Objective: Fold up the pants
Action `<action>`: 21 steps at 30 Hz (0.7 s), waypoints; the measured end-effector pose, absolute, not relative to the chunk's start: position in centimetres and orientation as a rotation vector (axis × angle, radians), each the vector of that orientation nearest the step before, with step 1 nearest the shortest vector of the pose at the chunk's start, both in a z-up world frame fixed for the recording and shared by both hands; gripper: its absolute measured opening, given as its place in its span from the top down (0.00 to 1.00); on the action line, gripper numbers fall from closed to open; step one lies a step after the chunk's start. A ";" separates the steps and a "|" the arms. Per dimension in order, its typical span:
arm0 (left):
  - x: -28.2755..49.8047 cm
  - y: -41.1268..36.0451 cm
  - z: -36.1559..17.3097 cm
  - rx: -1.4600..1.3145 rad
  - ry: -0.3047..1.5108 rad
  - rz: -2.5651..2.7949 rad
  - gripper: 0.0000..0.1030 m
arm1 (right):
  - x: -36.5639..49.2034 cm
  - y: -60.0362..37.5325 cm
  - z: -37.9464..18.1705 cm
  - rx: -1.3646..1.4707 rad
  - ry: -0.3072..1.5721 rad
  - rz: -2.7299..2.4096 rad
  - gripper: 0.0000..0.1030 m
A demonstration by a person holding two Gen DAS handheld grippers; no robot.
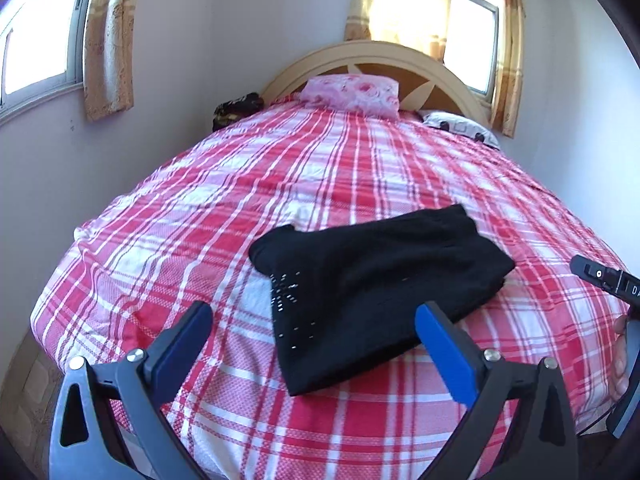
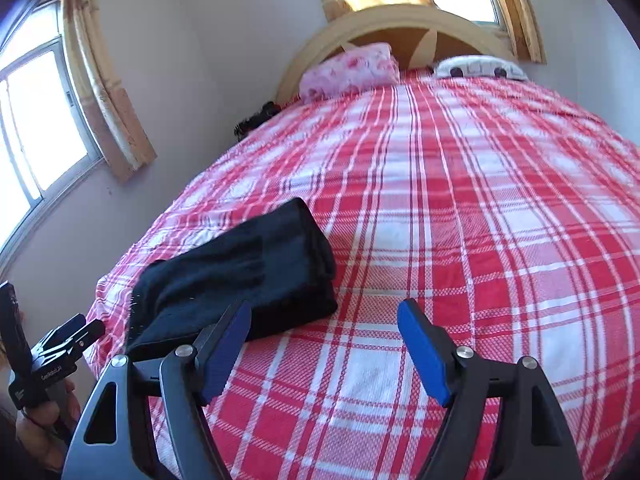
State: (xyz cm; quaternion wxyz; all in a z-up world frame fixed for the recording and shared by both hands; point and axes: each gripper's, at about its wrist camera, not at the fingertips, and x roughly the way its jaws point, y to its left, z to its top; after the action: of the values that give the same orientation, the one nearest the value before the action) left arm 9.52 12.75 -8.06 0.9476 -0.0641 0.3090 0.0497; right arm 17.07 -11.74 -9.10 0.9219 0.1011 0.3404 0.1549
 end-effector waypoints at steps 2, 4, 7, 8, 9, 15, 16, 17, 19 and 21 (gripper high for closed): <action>9.2 12.2 -7.3 -0.122 0.613 0.086 0.00 | 15.8 -11.5 -7.9 0.187 0.667 0.318 0.25; 8.9 11.8 -6.7 -0.120 0.595 0.072 0.00 | 14.8 -11.2 -6.9 0.172 0.648 0.322 0.25; 8.5 11.2 -5.9 -0.112 0.573 0.052 0.00 | 13.5 -10.9 -5.8 0.156 0.625 0.334 0.25; 8.4 11.1 -5.7 -0.111 0.570 0.048 0.00 | 13.0 -10.8 -5.4 0.151 0.616 0.336 0.25; 8.4 10.9 -5.5 -0.110 0.566 0.042 0.00 | 12.4 -10.7 -5.0 0.146 0.606 0.338 0.25; 7.8 10.6 -4.7 -0.116 0.548 0.029 0.00 | 10.9 -10.6 -3.6 0.131 0.577 0.332 0.25; 7.7 10.6 -4.6 -0.116 0.545 0.032 0.00 | 10.7 -10.5 -3.4 0.131 0.576 0.332 0.25; 7.6 10.7 -4.4 -0.118 0.541 0.033 0.00 | 10.6 -10.5 -3.2 0.131 0.572 0.333 0.25; 7.4 10.8 -4.1 -0.124 0.533 0.035 0.00 | 10.3 -10.5 -2.9 0.132 0.566 0.335 0.25; 7.3 10.8 -3.9 -0.125 0.527 0.037 0.00 | 10.0 -10.4 -2.7 0.130 0.561 0.338 0.25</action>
State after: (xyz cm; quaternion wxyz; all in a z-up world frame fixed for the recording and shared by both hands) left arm 7.27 10.84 -3.91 0.9634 -0.0616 0.2604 0.0183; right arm 10.03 -10.45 -2.67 0.9448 0.0640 0.2753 0.1660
